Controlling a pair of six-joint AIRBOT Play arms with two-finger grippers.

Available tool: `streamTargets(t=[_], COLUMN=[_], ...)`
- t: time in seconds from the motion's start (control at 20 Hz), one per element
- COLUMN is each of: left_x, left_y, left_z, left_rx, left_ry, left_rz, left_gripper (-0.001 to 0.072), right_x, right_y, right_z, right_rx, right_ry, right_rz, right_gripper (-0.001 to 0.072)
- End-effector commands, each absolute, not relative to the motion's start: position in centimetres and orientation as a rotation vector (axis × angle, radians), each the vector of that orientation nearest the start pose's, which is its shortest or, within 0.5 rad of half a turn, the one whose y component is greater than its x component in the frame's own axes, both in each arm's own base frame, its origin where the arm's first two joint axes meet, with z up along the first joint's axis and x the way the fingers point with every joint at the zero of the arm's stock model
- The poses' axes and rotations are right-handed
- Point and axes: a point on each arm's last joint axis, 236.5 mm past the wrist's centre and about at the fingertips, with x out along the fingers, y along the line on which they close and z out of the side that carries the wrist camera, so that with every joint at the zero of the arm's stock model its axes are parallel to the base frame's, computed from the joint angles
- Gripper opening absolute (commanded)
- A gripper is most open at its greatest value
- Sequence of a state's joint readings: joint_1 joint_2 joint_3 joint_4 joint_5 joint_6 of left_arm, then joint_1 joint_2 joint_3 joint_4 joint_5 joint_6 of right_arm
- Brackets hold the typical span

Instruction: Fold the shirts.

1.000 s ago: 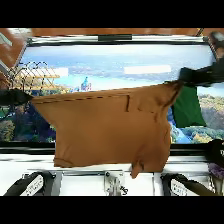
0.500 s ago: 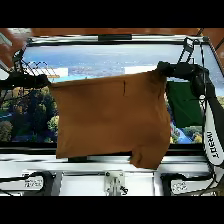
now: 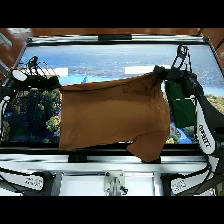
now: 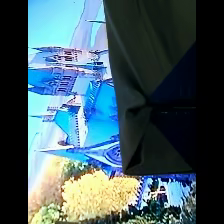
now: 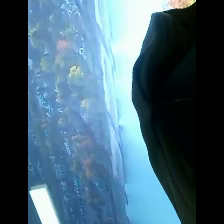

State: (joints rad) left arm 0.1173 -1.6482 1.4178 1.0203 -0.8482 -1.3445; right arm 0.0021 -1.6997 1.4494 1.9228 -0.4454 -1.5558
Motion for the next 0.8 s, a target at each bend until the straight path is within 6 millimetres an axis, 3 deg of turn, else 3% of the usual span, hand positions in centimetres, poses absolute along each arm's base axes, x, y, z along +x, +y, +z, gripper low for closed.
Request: streamTargets(t=[0.0,0.05,0.15,0.3,0.4,0.5,0.75], left_x=[51.9,50.8,46.8,41.6,41.0,41.0,40.4], left_y=[-3.9,-3.8,-3.9,-3.8,-3.9,-3.7,-2.9], left_z=[-1.5,-1.7,-2.8,-4.1,-4.2,-4.3,-4.3], left_rx=[-0.407,-0.398,-0.378,-0.336,-0.337,-0.334,-0.359], left_ry=[1.045,1.088,1.260,1.476,1.502,1.500,1.528], left_rz=[-0.208,-0.219,-0.265,-0.308,-0.314,-0.310,-0.286], left_gripper=[0.0035,0.0035,0.0035,0.0034,0.0035,0.0034,0.0035], right_x=[59.2,58.4,56.0,50.9,48.1,46.6,44.9], right_y=[2.5,1.9,0.6,0.1,0.7,1.2,-0.5], right_z=[1.8,2.0,1.7,-0.4,-2.1,-2.8,-3.7], right_rx=[0.347,0.334,0.310,0.307,0.298,0.291,0.250], right_ry=[0.711,0.739,0.840,1.077,1.218,1.289,1.364], right_rz=[0.020,0.015,0.006,0.011,0.035,0.048,-0.028], right_gripper=[0.0058,0.0058,0.0058,0.0058,0.0058,0.0058,0.0058])
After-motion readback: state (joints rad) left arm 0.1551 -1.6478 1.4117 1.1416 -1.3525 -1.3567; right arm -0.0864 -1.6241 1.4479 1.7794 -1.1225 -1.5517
